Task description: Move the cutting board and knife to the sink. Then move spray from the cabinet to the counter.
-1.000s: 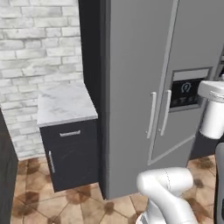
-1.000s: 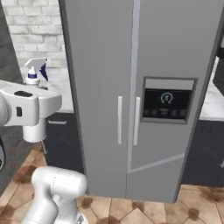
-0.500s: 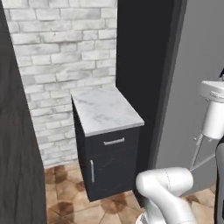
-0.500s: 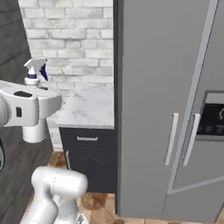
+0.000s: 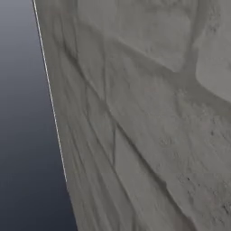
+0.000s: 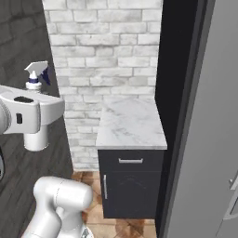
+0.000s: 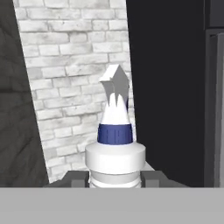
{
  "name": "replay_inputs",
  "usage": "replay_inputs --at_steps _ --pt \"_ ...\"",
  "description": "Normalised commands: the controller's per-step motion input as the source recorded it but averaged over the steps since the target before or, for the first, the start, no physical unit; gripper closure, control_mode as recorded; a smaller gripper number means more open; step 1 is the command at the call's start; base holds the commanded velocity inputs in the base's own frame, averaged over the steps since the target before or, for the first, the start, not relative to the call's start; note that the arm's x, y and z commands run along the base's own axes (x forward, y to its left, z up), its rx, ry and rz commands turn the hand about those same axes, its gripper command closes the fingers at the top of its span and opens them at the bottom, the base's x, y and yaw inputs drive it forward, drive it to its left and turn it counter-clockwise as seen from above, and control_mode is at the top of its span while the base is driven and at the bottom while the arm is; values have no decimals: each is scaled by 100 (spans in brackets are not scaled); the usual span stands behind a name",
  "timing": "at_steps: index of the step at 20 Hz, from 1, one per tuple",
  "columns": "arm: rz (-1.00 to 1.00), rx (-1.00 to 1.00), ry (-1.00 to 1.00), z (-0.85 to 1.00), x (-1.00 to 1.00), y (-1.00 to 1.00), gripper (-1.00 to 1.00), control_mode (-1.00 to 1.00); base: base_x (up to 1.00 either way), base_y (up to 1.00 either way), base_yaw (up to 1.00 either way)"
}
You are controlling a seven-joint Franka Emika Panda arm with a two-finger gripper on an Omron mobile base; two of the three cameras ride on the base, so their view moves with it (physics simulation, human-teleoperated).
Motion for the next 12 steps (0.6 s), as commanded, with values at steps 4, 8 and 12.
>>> replay_inputs --at_steps 4,8,12 --pt "0 0 0 0 0 0 100 100 46 40 -16" --pt "0 0 0 0 0 0 100 100 42 50 -25" --pt "0 0 0 0 0 0 100 100 24 38 -22"
